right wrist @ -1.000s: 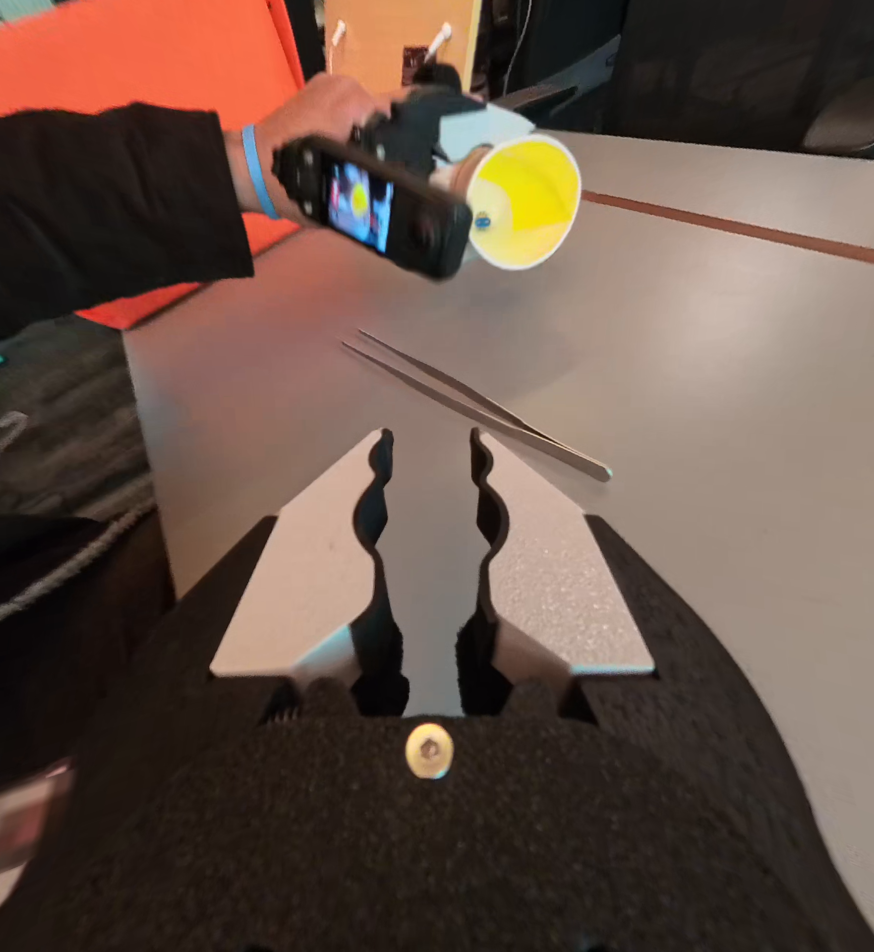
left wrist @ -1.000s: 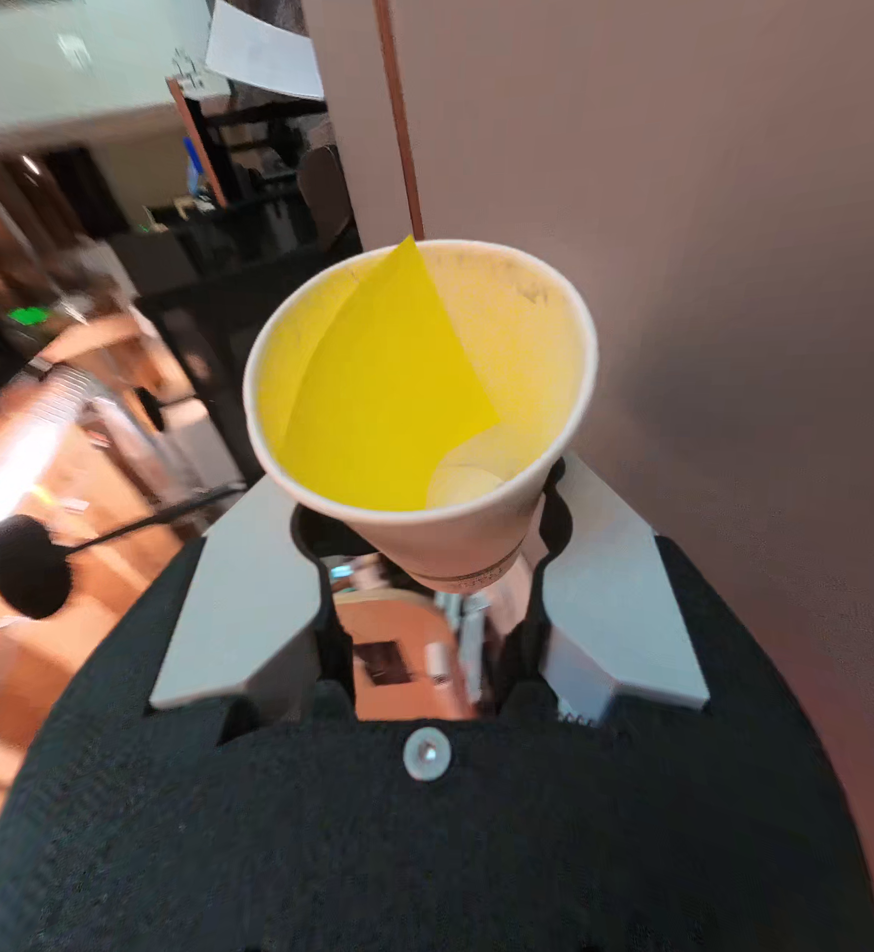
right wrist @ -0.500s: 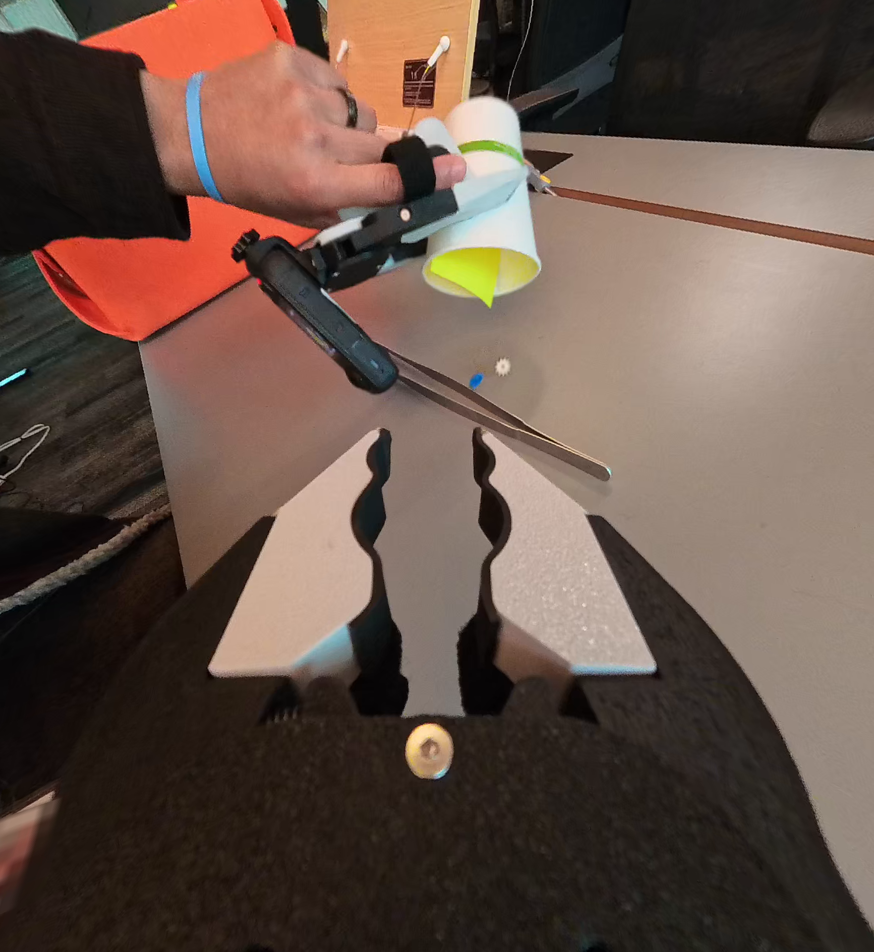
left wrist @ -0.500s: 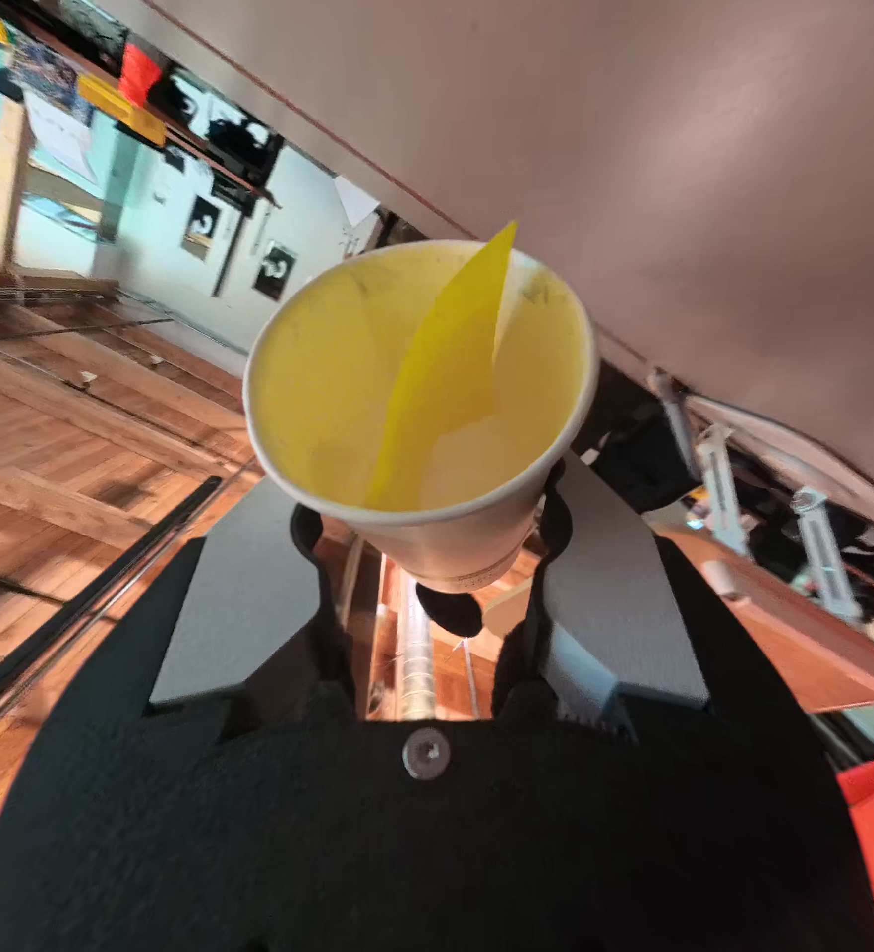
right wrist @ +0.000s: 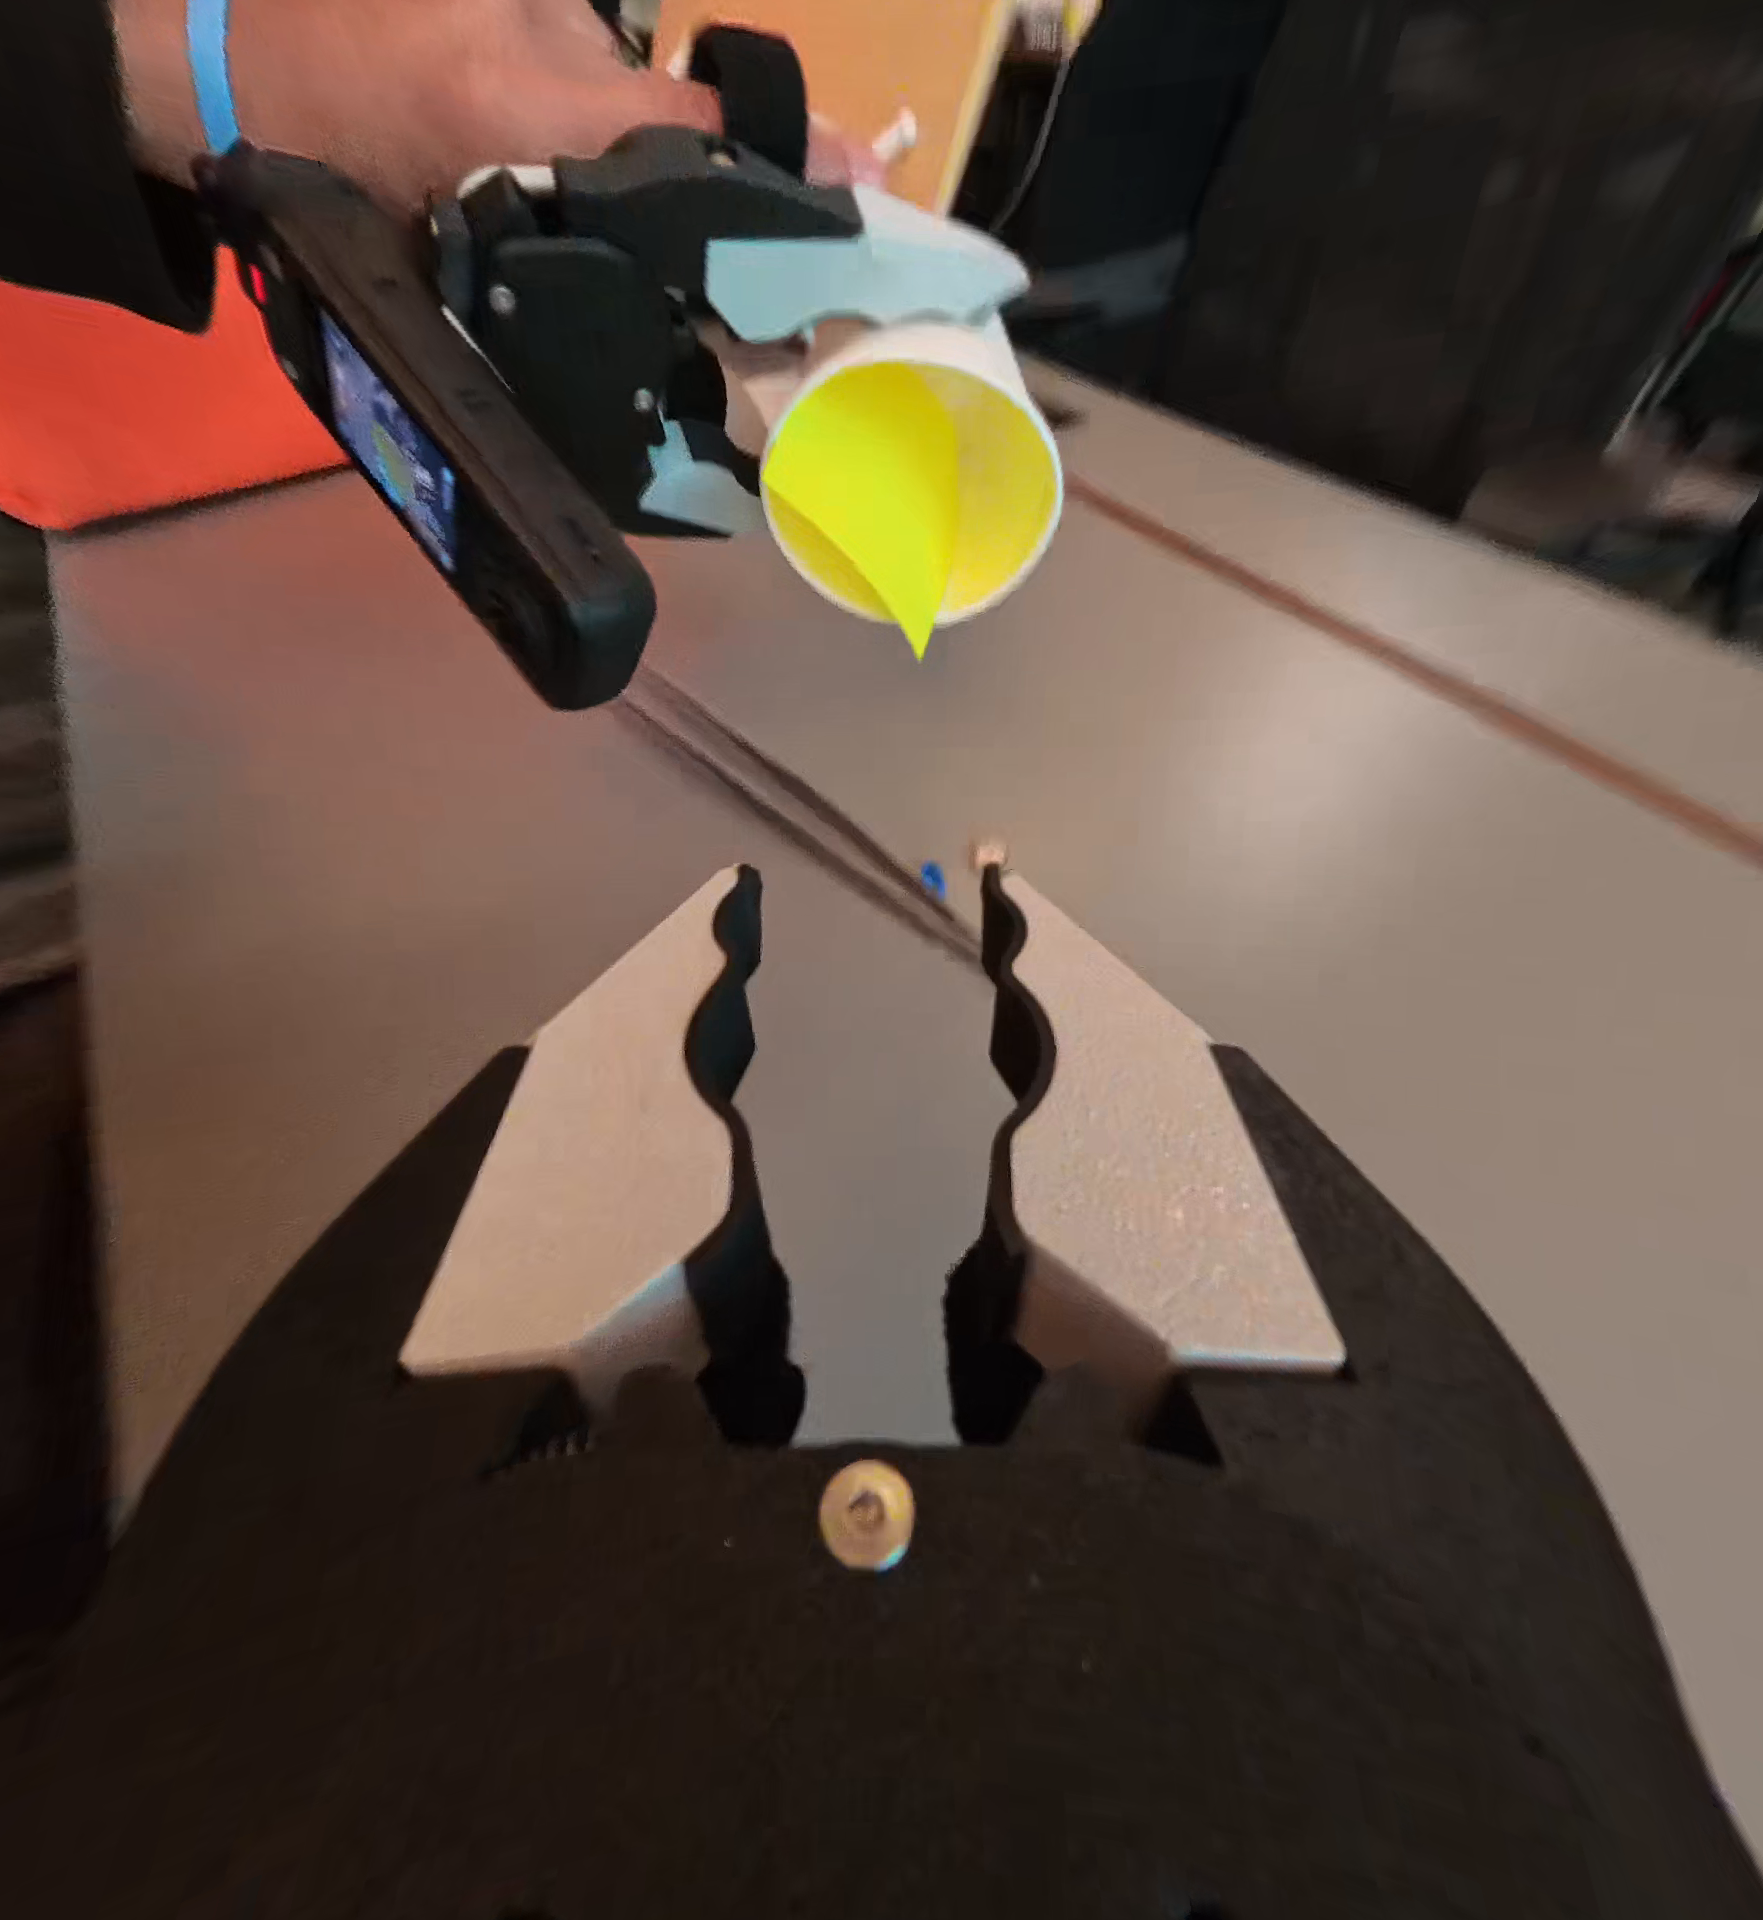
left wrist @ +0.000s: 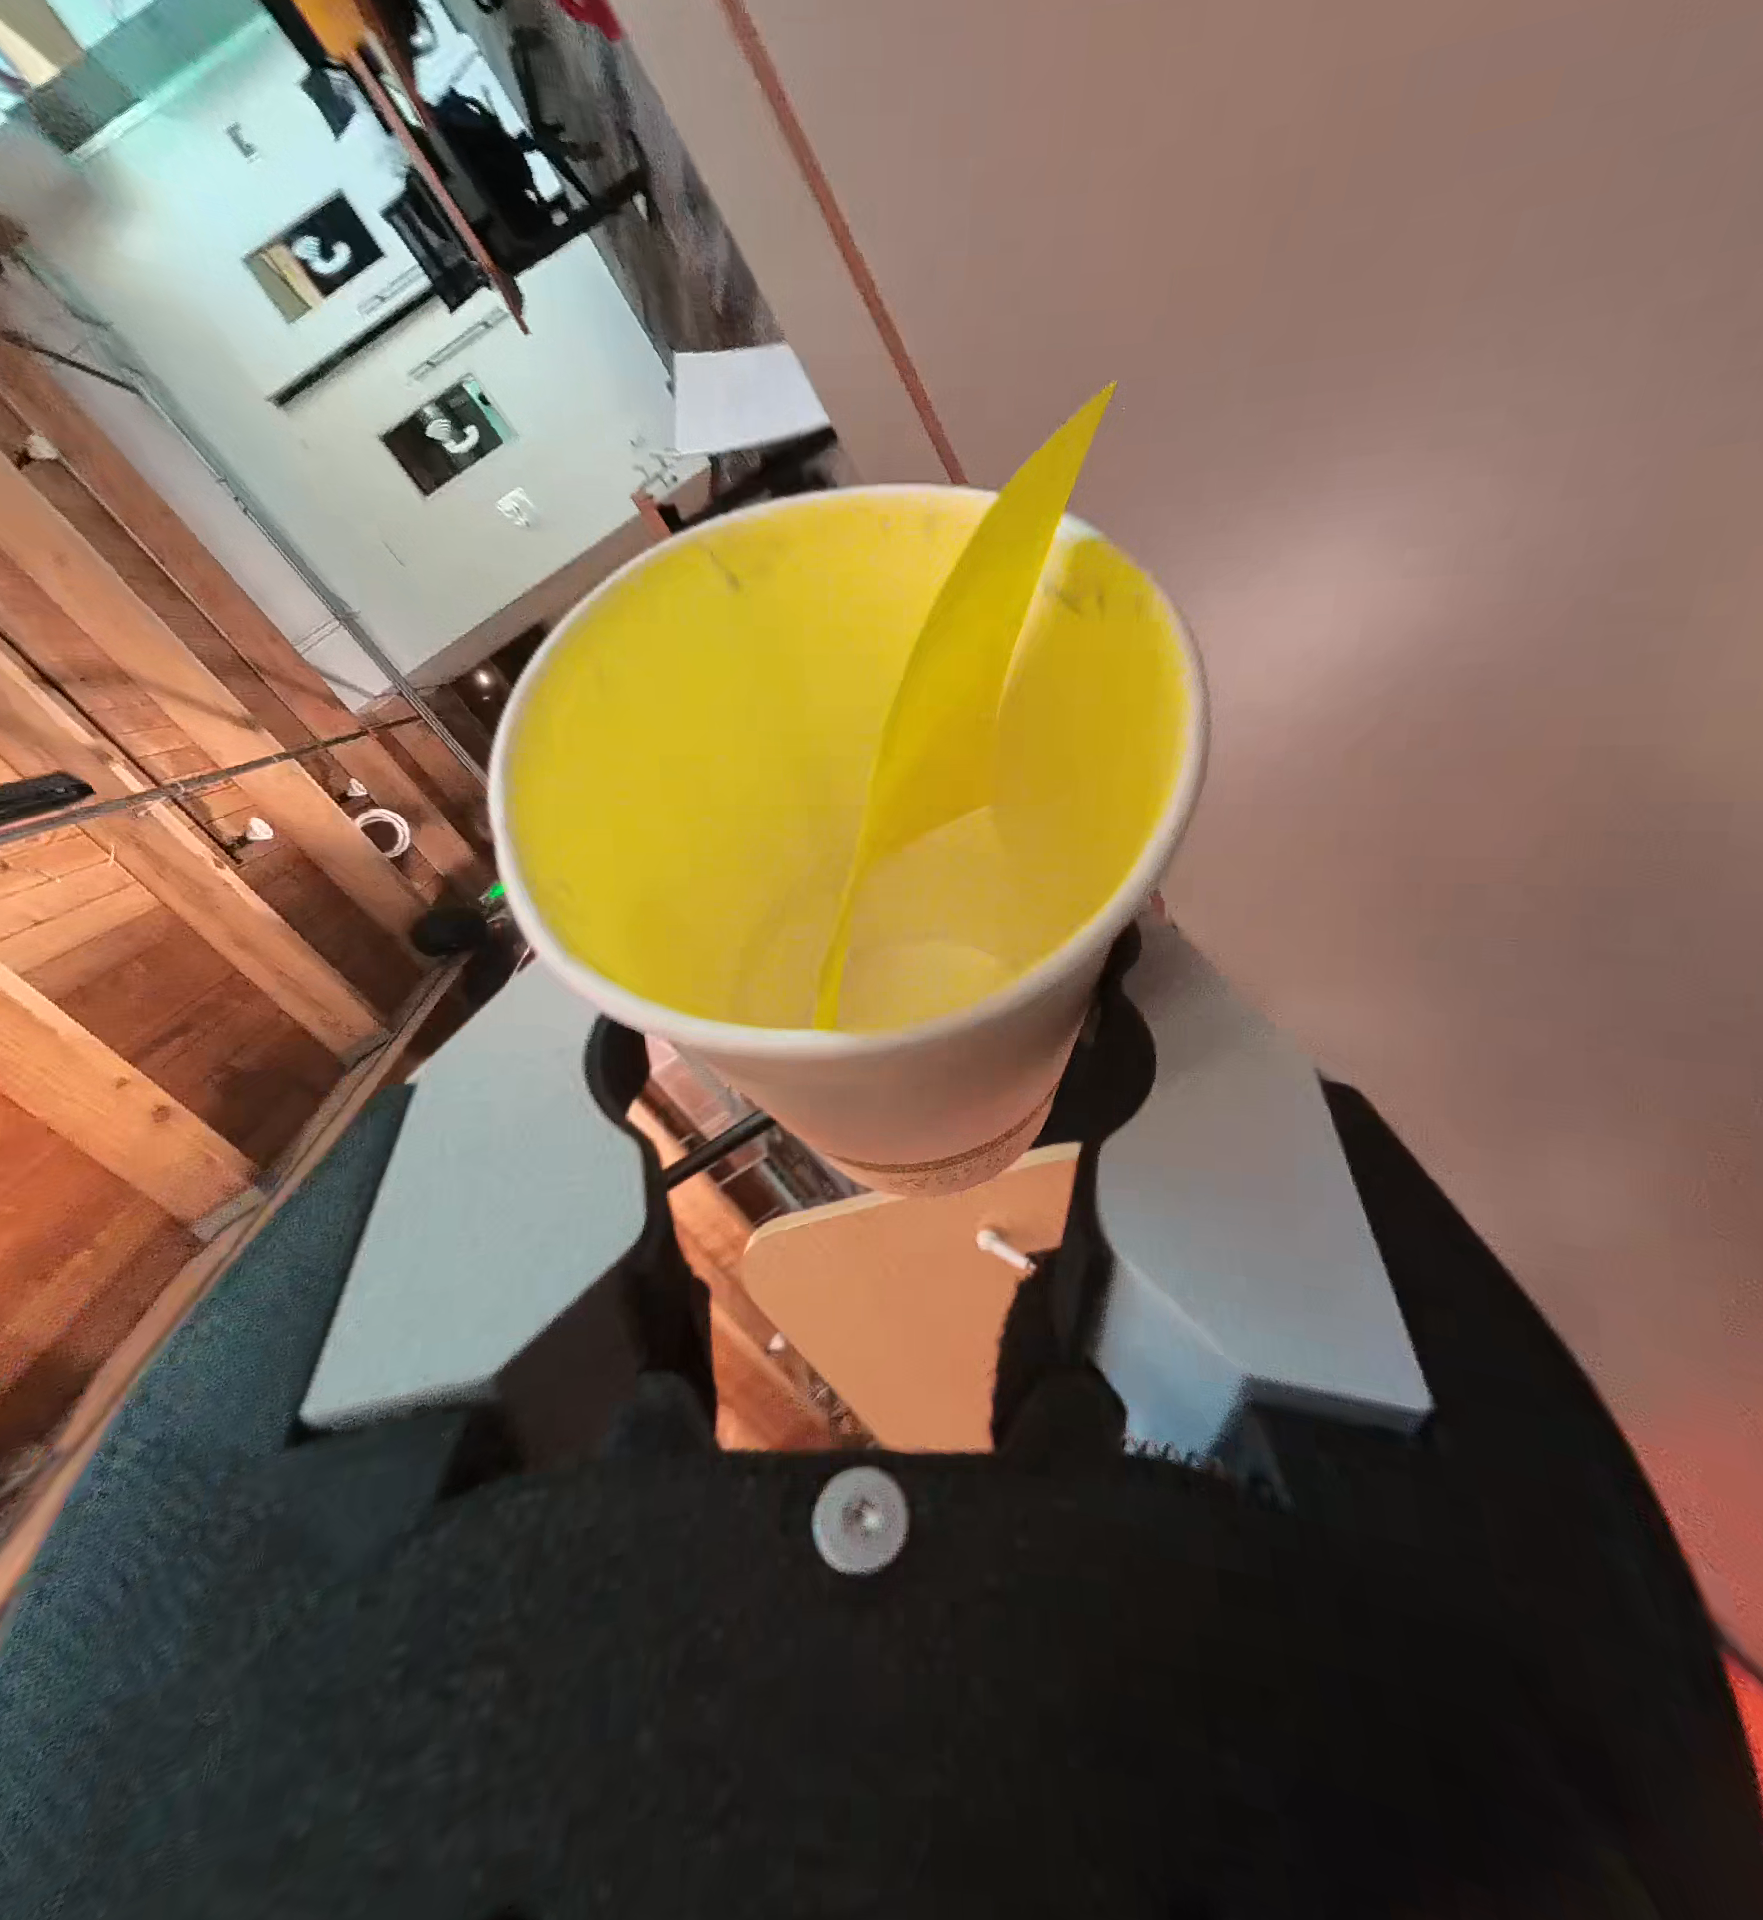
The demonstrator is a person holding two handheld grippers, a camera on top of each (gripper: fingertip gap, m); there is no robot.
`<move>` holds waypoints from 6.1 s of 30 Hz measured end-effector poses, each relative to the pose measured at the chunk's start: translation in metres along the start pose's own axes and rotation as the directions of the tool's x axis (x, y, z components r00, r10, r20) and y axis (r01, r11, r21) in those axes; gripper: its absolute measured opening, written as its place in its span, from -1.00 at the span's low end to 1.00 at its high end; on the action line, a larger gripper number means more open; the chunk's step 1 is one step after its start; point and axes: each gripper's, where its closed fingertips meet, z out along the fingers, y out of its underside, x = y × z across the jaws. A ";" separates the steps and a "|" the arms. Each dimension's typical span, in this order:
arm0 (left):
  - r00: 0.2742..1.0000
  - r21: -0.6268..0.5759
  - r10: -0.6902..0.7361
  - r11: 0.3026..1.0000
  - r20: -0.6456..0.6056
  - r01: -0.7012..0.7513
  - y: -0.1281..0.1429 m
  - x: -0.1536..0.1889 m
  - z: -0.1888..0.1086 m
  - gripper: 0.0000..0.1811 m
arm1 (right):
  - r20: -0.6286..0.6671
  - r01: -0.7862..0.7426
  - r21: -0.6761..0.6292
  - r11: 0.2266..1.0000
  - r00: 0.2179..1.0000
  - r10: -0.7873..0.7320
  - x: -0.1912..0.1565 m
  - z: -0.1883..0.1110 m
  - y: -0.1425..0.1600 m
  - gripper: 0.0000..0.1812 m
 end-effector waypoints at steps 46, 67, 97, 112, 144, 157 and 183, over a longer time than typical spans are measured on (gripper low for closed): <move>0.109 -0.217 -0.882 0.230 -0.458 0.949 0.029 0.034 -0.006 -0.02 | 0.292 -0.390 -0.544 0.743 0.742 0.603 0.037 0.173 0.049 -1.00; -0.263 -0.055 -0.842 -0.269 -0.471 0.962 0.027 -0.001 0.058 -0.01 | 0.142 -0.256 -0.254 0.933 0.944 0.298 0.040 0.089 -0.027 -0.53; -0.347 -0.131 -0.765 -0.331 -0.543 0.935 0.022 0.016 -0.101 0.01 | -0.029 -0.185 -0.023 0.983 0.983 0.184 -0.021 -0.050 0.014 -0.29; 0.101 -0.269 -0.629 0.465 -0.771 0.844 -0.104 0.088 -0.058 -0.32 | 0.069 -0.209 -0.052 0.977 0.975 0.212 -0.047 -0.037 0.012 -0.36; -0.170 -0.100 -0.316 -0.224 -0.933 0.969 -0.081 -0.022 -0.197 -0.77 | 0.614 -0.162 0.117 0.980 0.787 0.056 -0.078 0.020 -0.123 -0.96; -0.121 0.112 -0.495 -0.415 -0.861 0.903 -0.061 -0.067 -0.194 -0.87 | 0.663 0.054 0.020 0.998 0.747 -0.054 -0.109 0.026 -0.161 -0.38; -0.082 0.016 -0.267 -0.347 -0.960 0.938 -0.106 -0.049 -0.248 -0.87 | 0.752 0.203 -0.211 0.956 0.659 0.026 -0.115 -0.027 -0.033 -0.93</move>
